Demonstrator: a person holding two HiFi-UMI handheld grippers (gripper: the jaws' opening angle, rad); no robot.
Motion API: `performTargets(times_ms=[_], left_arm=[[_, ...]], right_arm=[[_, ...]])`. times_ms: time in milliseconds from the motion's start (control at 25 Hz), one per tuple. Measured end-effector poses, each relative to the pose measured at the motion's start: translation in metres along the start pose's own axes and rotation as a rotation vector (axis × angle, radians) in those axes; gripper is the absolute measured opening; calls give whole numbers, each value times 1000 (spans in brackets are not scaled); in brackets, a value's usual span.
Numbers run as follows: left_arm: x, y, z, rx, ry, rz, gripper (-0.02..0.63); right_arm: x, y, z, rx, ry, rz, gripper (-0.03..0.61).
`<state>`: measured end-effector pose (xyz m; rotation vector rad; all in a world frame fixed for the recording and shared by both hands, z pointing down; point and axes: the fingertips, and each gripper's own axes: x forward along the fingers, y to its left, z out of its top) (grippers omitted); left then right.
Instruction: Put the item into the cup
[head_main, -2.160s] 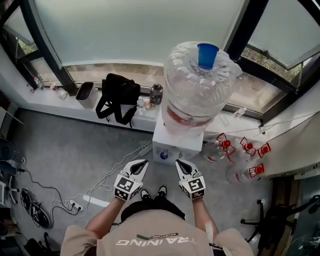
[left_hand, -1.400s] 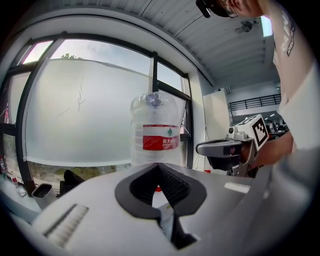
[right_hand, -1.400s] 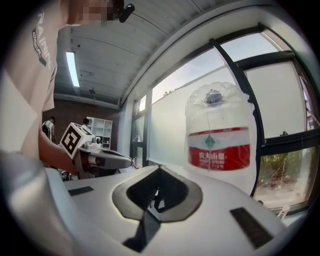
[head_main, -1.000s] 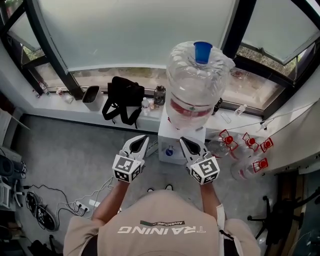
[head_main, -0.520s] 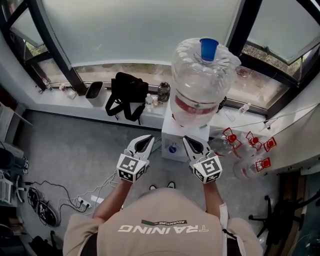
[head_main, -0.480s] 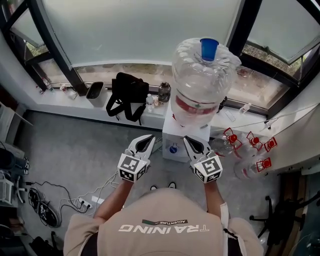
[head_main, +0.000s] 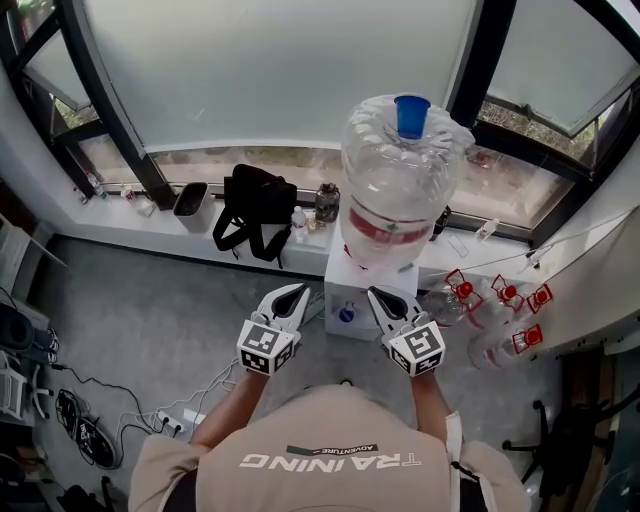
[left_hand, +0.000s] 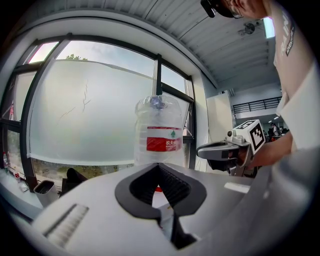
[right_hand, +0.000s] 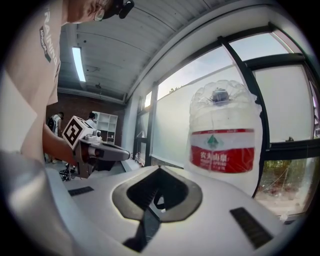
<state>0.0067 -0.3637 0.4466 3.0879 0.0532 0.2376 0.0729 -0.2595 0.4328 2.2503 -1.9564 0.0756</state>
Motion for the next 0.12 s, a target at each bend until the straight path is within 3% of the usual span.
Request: performTargets(times_ms=[120], left_arm=[[-2, -3, -4, -11, 4, 4, 8]], right_arm=[[-3, 2, -3, 0, 12, 10, 11]])
